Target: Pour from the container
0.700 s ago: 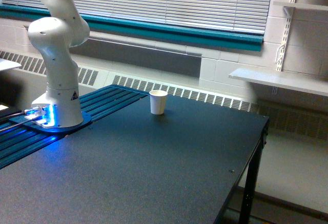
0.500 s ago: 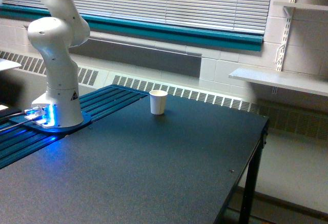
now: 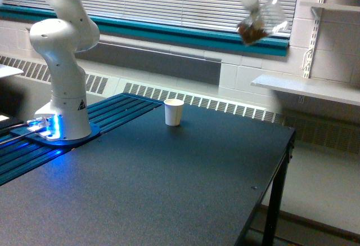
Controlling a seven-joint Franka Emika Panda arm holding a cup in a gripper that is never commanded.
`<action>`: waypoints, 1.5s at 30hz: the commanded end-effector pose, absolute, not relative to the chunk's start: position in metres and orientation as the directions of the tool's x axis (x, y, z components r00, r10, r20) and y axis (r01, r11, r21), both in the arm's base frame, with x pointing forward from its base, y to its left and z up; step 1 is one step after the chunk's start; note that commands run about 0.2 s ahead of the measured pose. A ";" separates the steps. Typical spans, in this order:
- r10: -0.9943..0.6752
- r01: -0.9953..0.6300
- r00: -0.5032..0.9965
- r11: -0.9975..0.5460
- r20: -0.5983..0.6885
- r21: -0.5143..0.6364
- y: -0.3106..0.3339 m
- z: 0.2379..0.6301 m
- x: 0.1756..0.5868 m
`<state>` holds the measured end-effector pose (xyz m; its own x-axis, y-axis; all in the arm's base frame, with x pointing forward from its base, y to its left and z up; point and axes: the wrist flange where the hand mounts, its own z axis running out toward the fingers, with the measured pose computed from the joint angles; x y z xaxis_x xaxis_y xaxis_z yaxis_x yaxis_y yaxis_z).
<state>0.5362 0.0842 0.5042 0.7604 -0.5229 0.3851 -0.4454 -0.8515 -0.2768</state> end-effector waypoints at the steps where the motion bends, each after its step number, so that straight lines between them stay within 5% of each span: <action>1: -0.477 -0.405 0.779 -0.878 0.407 -0.254 0.104 0.509 0.522; 45: -0.366 -0.346 0.862 -0.930 0.351 -0.123 0.211 0.433 0.356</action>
